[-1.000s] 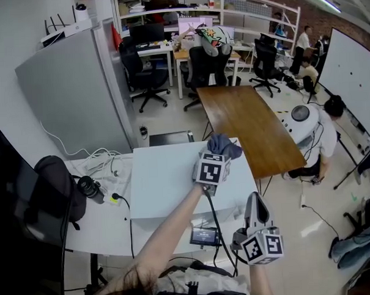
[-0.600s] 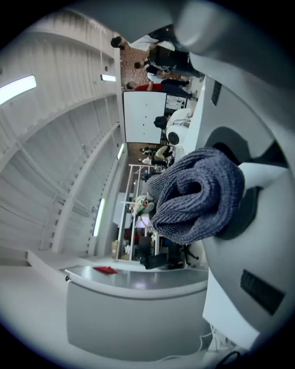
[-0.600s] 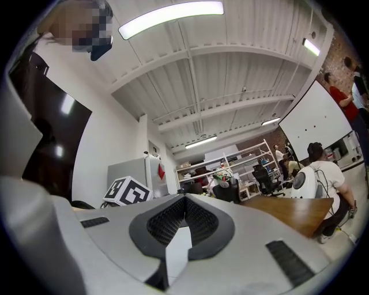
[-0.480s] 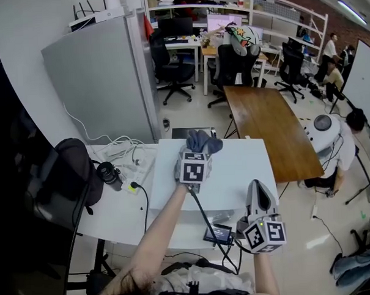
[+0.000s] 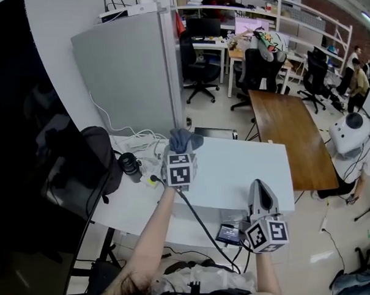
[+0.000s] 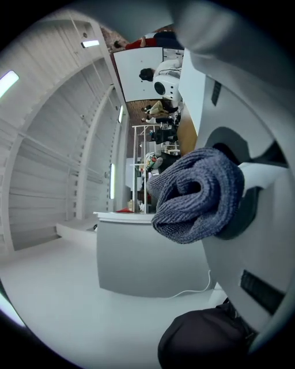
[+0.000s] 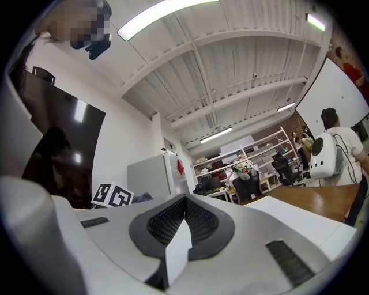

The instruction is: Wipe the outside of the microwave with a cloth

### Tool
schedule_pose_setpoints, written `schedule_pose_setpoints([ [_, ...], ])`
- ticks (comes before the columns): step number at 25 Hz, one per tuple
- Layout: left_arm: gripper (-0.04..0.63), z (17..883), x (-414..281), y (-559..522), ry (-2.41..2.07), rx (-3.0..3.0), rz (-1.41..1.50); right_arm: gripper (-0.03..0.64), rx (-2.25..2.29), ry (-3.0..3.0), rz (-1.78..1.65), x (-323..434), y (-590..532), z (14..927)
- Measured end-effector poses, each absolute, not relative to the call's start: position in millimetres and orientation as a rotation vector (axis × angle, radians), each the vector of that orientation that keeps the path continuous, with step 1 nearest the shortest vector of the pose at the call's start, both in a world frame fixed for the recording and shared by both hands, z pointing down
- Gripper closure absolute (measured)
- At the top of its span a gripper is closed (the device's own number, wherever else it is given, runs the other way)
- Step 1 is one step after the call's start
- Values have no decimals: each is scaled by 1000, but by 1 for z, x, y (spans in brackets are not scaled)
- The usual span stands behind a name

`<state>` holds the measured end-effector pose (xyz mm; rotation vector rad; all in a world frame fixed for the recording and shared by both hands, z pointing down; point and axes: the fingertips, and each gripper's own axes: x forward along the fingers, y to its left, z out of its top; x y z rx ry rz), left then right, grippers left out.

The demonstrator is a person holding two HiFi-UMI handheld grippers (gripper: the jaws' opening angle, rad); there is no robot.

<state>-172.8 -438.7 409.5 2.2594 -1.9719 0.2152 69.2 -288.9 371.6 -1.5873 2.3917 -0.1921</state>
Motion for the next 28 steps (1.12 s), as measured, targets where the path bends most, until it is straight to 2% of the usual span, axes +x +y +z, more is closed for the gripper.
schedule_pose_setpoints([
  [4, 538, 402, -169, -433, -1958, 2269, 120, 598, -1591, 2396, -198, 69, -285, 373],
  [7, 538, 391, -135, -428, -1855, 2331, 53, 598, -1628, 2368, -190, 80, -281, 374],
  [16, 538, 374, 89, -380, -1273, 2653, 31, 598, -1874, 2155, -155, 174, -258, 372],
  [21, 538, 383, 181, -345, -1051, 2722, 74, 598, -1985, 2054, -144, 220, -235, 376],
  [25, 538, 400, 216, -326, -990, 2750, 154, 598, -2019, 2026, -153, 235, -221, 381],
  [28, 538, 414, 211, -327, -1048, 2733, 197, 598, -2009, 2052, -161, 232, -219, 384],
])
